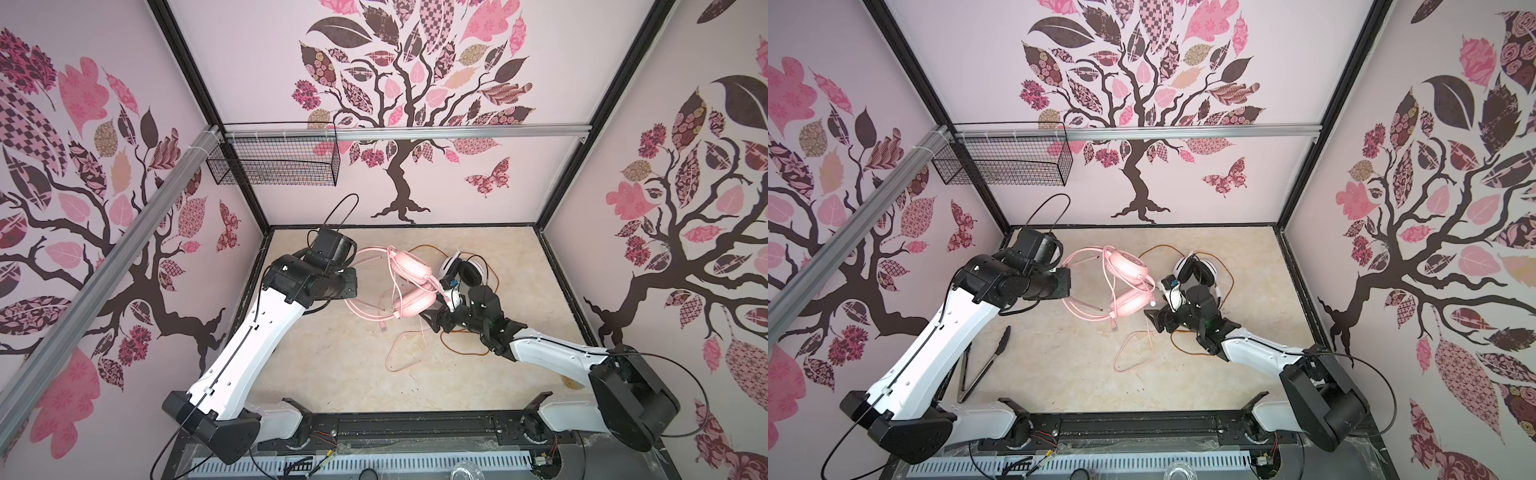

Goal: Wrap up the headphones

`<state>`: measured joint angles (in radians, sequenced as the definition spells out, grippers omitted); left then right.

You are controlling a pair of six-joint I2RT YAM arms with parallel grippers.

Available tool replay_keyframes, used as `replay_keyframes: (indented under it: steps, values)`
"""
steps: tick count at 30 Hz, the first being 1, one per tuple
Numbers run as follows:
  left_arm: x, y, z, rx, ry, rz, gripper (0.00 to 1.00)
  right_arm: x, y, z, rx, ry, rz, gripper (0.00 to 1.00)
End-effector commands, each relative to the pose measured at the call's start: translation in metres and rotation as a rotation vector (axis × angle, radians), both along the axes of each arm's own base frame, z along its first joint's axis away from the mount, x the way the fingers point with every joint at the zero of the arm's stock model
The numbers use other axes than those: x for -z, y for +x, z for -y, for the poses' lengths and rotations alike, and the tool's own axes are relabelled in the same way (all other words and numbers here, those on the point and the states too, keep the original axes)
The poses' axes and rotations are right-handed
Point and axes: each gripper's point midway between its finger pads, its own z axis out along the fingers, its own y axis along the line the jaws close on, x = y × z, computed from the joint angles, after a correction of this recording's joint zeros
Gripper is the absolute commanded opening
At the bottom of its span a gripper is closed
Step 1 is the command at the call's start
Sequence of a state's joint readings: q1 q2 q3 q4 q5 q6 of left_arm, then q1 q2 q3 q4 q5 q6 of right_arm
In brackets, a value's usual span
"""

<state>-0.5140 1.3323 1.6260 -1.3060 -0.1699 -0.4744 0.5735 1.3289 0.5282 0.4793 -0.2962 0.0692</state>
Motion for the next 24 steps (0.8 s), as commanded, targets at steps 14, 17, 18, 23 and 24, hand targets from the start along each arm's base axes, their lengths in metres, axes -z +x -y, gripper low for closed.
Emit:
replay_keyframes:
  steps: [14,17,18,23,24]
  values:
    - [-0.023,0.01,0.0,-0.103,-0.035,-0.002,0.0,0.017,-0.013,-0.03,-0.091,0.259,-0.217,0.81]
    - [-0.023,0.011,-0.003,-0.112,-0.025,-0.007,0.0,0.026,-0.012,-0.033,-0.082,0.259,-0.271,0.79]
    - [-0.022,0.011,-0.004,-0.114,-0.021,-0.009,0.0,0.028,-0.012,-0.033,-0.08,0.257,-0.282,0.79]
    - [-0.025,0.015,-0.004,-0.122,-0.029,-0.005,0.0,0.034,-0.014,-0.038,-0.104,0.258,-0.317,0.77]
    - [-0.027,0.016,-0.004,-0.122,-0.031,-0.001,0.0,0.035,-0.014,-0.039,-0.107,0.259,-0.325,0.76]
